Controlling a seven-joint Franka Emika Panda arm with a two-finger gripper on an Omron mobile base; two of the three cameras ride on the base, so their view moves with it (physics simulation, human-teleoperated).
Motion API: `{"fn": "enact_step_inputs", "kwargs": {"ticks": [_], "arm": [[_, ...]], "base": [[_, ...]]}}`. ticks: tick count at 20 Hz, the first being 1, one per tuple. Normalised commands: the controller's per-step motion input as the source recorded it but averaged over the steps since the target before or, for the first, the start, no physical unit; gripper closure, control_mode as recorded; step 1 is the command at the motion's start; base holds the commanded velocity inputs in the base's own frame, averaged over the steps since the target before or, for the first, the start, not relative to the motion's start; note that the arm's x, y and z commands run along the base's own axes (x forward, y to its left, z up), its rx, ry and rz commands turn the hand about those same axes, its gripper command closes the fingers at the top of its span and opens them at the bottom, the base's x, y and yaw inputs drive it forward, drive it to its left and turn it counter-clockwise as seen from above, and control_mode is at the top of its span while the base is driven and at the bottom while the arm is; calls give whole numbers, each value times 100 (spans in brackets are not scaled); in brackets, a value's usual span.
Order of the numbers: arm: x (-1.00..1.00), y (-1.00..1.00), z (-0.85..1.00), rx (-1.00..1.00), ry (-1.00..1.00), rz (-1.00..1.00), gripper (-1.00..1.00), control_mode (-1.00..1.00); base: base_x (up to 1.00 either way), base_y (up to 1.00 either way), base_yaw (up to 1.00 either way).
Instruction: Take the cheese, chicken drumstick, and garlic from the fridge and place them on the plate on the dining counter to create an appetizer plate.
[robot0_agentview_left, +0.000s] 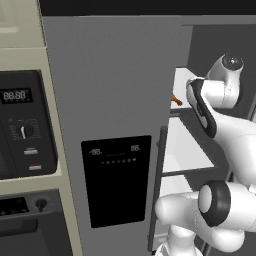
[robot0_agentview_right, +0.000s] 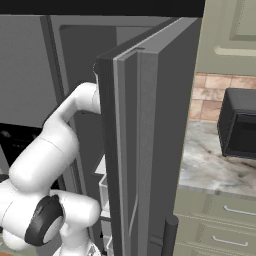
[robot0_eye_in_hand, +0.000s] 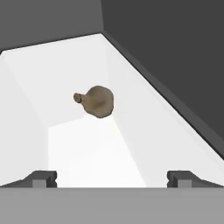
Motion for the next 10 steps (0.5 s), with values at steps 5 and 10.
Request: {"fn": "enact_step_inputs", "kwargs": {"ticks": [5, 10], "arm": [[38, 0, 0, 0, 0, 1, -100, -100], [33, -4, -3, 0, 0, 2, -100, -100]], "base": [[0, 0, 0], [0, 0, 0]]}}
